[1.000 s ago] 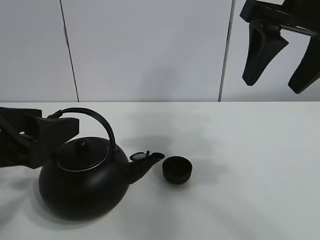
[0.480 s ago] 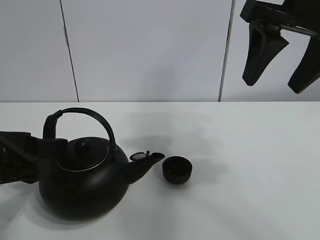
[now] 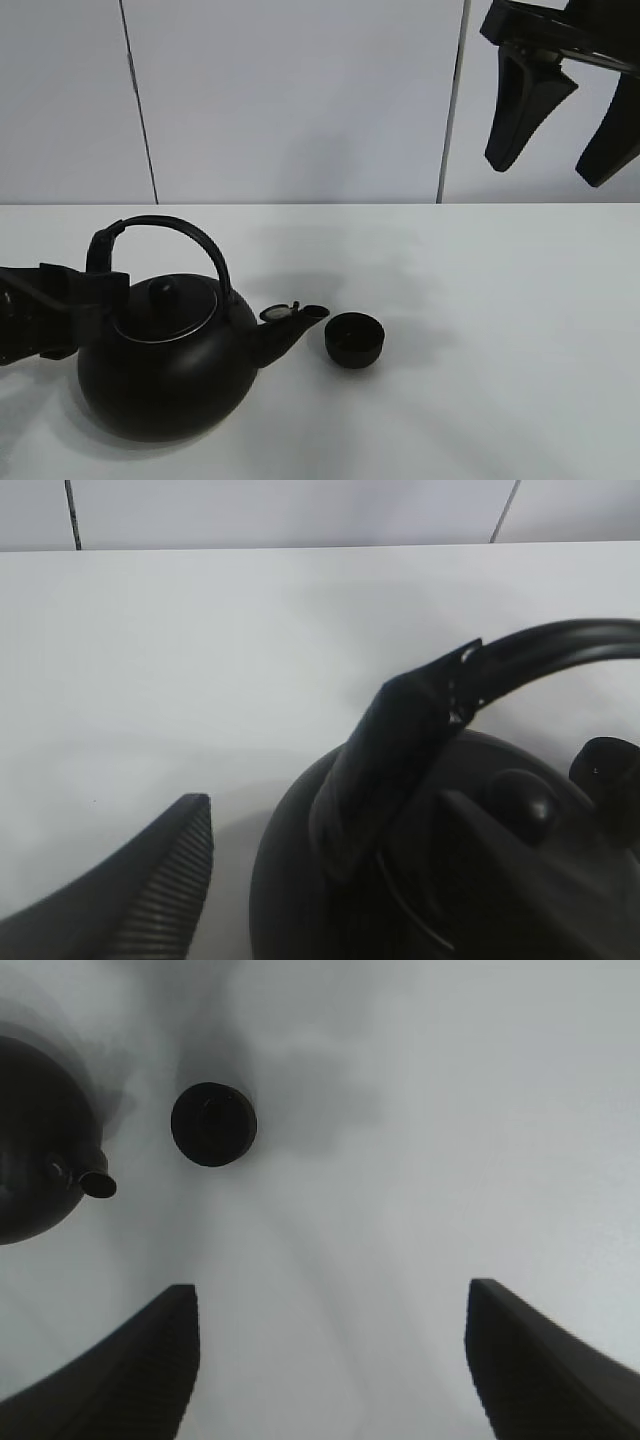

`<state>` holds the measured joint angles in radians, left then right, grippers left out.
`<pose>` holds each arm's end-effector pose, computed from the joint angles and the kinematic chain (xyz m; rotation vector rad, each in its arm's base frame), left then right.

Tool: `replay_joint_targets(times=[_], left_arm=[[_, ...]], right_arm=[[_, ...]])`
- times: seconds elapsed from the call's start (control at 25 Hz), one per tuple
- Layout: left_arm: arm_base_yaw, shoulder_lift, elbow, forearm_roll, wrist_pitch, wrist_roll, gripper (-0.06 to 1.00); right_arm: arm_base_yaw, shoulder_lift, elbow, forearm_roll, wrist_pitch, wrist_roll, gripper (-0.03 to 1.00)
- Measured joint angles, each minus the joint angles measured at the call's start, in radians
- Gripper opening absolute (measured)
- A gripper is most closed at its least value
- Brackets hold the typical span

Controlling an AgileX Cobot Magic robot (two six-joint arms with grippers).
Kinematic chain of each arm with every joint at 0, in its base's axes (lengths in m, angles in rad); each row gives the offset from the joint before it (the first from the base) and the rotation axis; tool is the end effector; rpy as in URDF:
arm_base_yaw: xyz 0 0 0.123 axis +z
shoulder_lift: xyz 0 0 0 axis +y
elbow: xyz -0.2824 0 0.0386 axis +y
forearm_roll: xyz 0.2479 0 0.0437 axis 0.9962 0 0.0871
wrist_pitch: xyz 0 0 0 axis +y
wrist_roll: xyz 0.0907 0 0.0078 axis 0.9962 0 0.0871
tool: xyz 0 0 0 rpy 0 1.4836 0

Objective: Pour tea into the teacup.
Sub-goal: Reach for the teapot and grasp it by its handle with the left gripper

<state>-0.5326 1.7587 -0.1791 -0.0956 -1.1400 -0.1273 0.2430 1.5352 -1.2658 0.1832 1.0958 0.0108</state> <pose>0.1911 -0.1035 0.1134 0.2949 1.9201 -0.3844 0.2930 0.0878 0.2969 -0.2459 2.8480 0.3024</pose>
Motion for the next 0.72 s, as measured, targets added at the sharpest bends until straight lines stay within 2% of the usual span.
replay_joint_targets(times=[0.28,0.4,0.56,0.72], left_arm=[[0.0,0.0,0.0,0.0,-0.001,0.108,0.45],[0.0,0.0,0.0,0.0,-0.002,0.082,0.45],[0.027,0.0,-0.008,0.0,-0.004,-0.005,0.45],[0.048,0.001,-0.01,0.022,-0.004,-0.025,0.45]], right_arm=[[0.0,0.0,0.0,0.0,0.0,0.0,0.51],[0.0,0.0,0.0,0.0,0.0,0.0,0.51],[0.0,0.0,0.0,0.0,0.0,0.0,0.51],[0.0,0.0,0.0,0.0,0.0,0.0,0.51]])
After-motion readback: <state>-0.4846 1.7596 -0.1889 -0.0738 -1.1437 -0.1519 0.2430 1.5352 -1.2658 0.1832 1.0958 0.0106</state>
